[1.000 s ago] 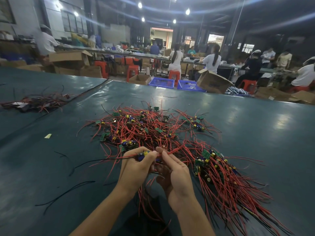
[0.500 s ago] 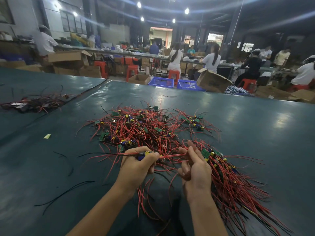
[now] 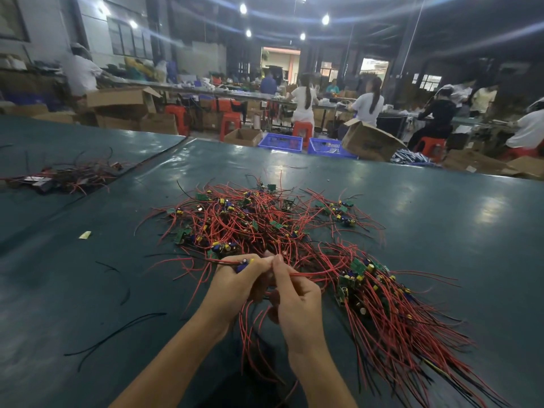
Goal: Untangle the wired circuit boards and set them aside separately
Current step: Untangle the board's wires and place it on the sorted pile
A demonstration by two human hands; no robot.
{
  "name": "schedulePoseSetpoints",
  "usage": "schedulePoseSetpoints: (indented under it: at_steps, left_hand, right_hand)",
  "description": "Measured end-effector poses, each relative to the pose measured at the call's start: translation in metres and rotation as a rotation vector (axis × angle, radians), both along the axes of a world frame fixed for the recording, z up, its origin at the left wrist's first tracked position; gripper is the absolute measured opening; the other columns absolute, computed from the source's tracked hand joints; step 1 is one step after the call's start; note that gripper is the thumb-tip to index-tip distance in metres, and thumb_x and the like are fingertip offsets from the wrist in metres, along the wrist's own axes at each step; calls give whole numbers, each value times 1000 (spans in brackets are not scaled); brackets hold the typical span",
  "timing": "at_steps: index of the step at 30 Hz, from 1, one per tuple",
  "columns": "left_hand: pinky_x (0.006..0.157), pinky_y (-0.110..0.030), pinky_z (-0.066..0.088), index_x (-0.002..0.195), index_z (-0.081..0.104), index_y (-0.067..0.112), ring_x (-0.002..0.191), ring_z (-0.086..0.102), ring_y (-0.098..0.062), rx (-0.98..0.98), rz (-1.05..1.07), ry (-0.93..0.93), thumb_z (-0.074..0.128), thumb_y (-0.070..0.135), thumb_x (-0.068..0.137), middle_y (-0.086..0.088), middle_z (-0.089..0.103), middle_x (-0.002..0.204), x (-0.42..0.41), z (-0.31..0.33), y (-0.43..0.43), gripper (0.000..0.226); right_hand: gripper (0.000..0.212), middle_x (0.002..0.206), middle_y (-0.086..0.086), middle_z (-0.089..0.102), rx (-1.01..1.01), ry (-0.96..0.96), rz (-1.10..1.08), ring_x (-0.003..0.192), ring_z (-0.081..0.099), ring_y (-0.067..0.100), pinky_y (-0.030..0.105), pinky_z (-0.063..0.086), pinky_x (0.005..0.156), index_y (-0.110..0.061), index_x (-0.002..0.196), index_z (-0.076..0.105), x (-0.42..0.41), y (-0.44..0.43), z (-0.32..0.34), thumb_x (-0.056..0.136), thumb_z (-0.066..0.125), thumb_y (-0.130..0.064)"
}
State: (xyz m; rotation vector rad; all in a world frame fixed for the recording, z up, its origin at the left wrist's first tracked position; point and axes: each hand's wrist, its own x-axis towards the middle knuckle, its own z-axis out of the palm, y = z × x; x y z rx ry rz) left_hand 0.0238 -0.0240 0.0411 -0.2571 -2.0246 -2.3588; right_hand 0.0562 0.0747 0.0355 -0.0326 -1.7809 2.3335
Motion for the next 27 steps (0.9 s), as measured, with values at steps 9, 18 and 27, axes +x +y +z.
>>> schedulePoseSetpoints:
  at_steps: [9,18,27]
  left_hand:
    - [47,-21,46,49,67,11,41,55,-14,-239,-28,-87,55,69,69,-8,59,46,-1,2,-1,62]
    - [83,-27,48,107,56,39,104,47,-4,-1160,92,315,55,62,81,20,51,106,-8,-30,-7,35]
    - [85,-27,48,128,44,29,111,47,-15,-1302,192,259,58,52,86,6,45,119,-14,-37,-10,49]
  right_hand:
    - [45,62,4,72,38,-26,-295,47,63,11,17,44,42,-17,74,78,-8,22,-7,96,50,-45]
    - [26,82,-4,76,-471,-247,-557,53,63,7,16,38,37,-15,101,65,-16,65,2,101,52,-38]
    - [32,130,3,60,-816,-227,-426,93,66,8,14,49,46,-3,130,55,-8,63,9,98,57,-9]
